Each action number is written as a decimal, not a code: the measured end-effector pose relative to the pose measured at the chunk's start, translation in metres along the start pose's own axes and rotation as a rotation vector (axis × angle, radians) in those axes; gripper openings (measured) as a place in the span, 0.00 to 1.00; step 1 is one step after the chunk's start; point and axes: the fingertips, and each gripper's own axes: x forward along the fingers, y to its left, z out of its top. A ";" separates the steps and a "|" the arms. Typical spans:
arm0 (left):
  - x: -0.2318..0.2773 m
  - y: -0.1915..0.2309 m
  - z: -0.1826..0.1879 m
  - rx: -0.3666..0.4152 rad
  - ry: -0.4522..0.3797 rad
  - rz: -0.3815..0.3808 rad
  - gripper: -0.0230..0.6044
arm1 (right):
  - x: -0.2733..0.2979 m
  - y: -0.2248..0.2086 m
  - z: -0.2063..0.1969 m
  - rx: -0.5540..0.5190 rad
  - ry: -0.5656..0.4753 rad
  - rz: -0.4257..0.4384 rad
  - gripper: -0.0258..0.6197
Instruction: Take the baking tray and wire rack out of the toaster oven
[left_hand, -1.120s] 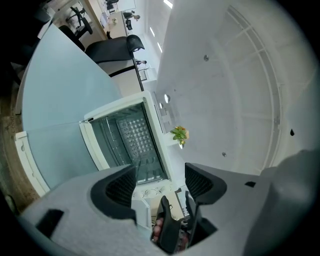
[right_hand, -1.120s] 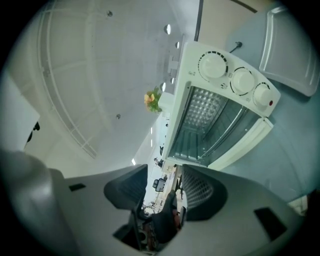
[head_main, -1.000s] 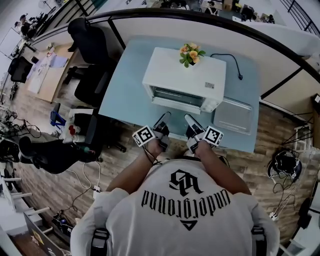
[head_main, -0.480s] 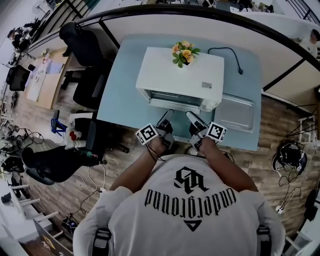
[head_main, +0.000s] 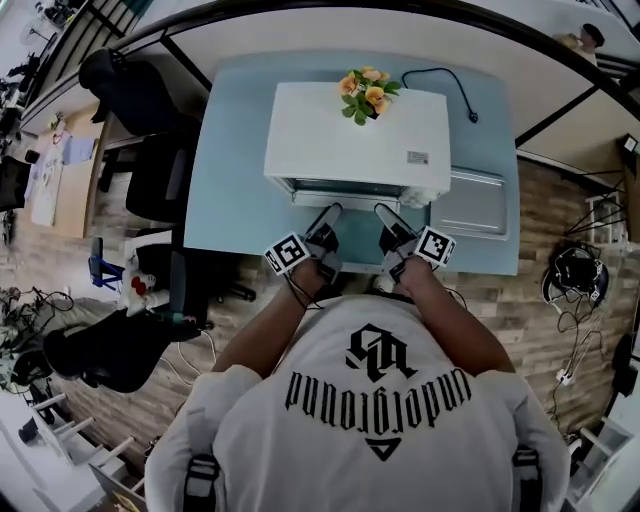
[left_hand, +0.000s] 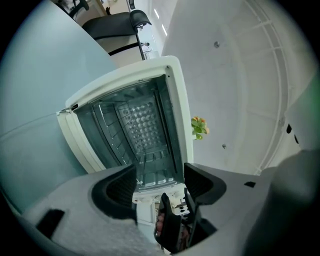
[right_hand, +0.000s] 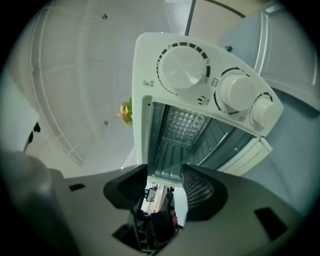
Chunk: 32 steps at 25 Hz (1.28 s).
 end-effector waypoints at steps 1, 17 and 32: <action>0.000 0.003 0.002 -0.005 0.010 0.003 0.53 | 0.002 -0.001 0.001 -0.013 -0.008 -0.001 0.36; 0.021 0.056 0.029 -0.068 0.016 0.029 0.50 | 0.038 -0.046 -0.003 -0.003 -0.124 -0.080 0.36; 0.052 0.107 0.045 -0.110 -0.054 0.044 0.47 | 0.052 -0.117 0.003 0.138 -0.261 -0.169 0.34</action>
